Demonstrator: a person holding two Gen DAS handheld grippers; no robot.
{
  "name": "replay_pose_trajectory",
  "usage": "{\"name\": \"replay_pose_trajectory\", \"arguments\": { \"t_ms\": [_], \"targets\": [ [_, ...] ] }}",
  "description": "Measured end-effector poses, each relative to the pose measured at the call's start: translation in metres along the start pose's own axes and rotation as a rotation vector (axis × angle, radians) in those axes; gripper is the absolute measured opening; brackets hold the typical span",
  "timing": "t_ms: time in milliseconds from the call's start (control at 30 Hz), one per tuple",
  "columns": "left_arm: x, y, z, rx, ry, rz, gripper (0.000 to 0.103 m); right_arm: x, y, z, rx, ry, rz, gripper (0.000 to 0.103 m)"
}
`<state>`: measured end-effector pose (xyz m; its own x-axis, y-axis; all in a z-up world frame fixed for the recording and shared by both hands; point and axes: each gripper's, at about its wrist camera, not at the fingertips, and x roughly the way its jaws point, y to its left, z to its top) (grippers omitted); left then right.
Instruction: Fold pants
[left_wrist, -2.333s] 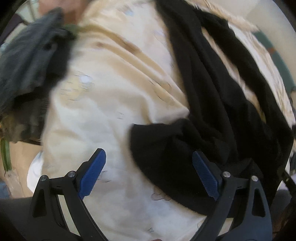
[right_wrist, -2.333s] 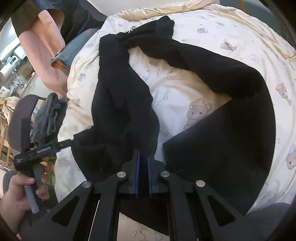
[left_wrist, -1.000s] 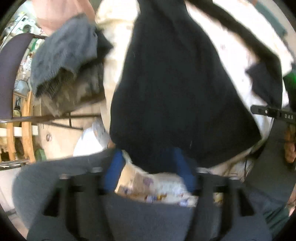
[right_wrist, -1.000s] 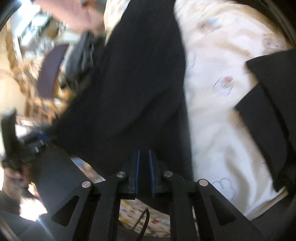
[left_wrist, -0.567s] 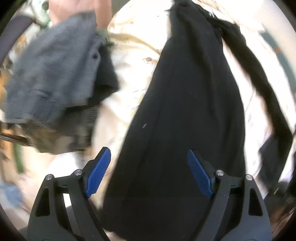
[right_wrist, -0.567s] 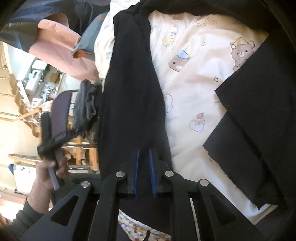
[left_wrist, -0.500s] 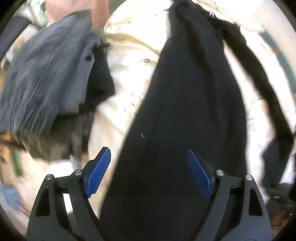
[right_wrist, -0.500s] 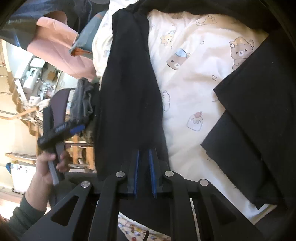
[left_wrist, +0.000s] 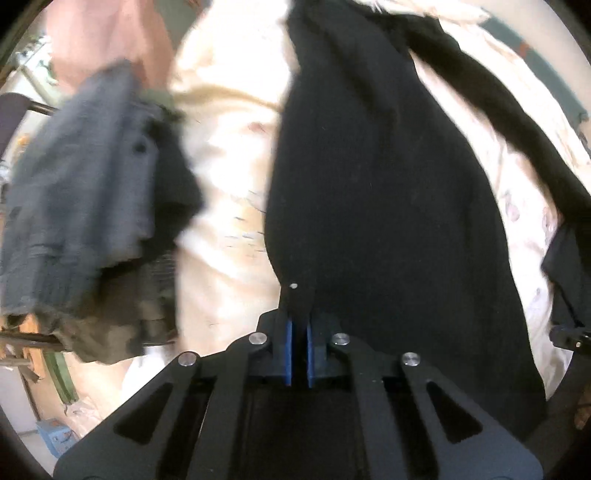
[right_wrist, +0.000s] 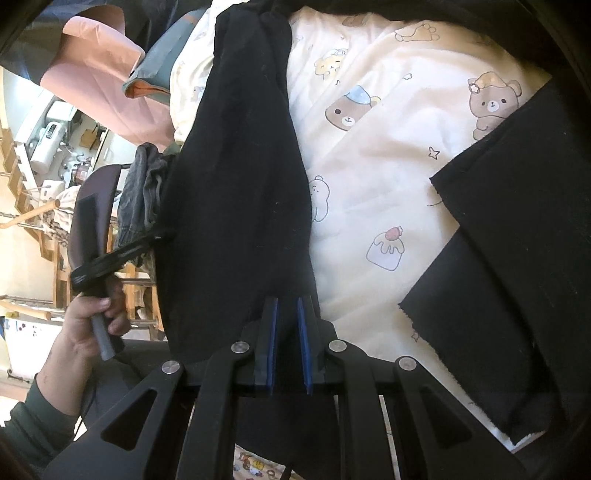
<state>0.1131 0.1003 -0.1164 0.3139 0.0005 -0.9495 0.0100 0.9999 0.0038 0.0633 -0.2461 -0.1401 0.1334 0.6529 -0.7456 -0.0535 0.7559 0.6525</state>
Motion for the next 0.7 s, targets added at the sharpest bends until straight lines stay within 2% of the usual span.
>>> {"name": "replay_pose_trajectory", "arguments": {
  "t_ms": [100,167,300,400,500,567,600,667,700],
  "targets": [
    [-0.007,0.021,-0.007,-0.044,0.001,0.104,0.003,-0.001,-0.003,0.0,0.012,-0.004,0.008,0.013],
    [0.002,0.03,-0.012,-0.095,0.046,0.078,0.003,-0.001,-0.004,0.002,0.011,-0.009,0.001,0.013],
    [0.01,0.018,-0.008,-0.051,0.048,0.146,0.004,0.0,-0.003,0.004,0.002,-0.011,-0.017,0.013],
    [0.019,0.018,-0.006,-0.071,0.063,0.143,0.004,0.004,-0.002,0.006,-0.002,-0.003,-0.026,0.015],
    [0.017,0.017,0.0,-0.077,0.066,0.139,0.005,0.015,-0.003,0.004,0.034,0.038,0.009,0.025],
    [0.017,0.017,-0.001,-0.073,0.06,0.137,0.005,0.023,0.001,0.0,0.02,0.073,-0.001,0.042],
    [0.016,0.016,0.0,-0.071,0.057,0.138,0.005,0.026,0.003,-0.003,0.003,0.091,-0.015,0.054],
    [0.013,0.016,-0.001,-0.071,0.059,0.137,0.005,0.039,0.009,-0.012,-0.039,0.163,-0.043,0.054],
    [0.014,0.015,0.0,-0.068,0.062,0.139,0.005,0.046,0.012,-0.017,-0.064,0.194,-0.059,0.048]
  ]
}}
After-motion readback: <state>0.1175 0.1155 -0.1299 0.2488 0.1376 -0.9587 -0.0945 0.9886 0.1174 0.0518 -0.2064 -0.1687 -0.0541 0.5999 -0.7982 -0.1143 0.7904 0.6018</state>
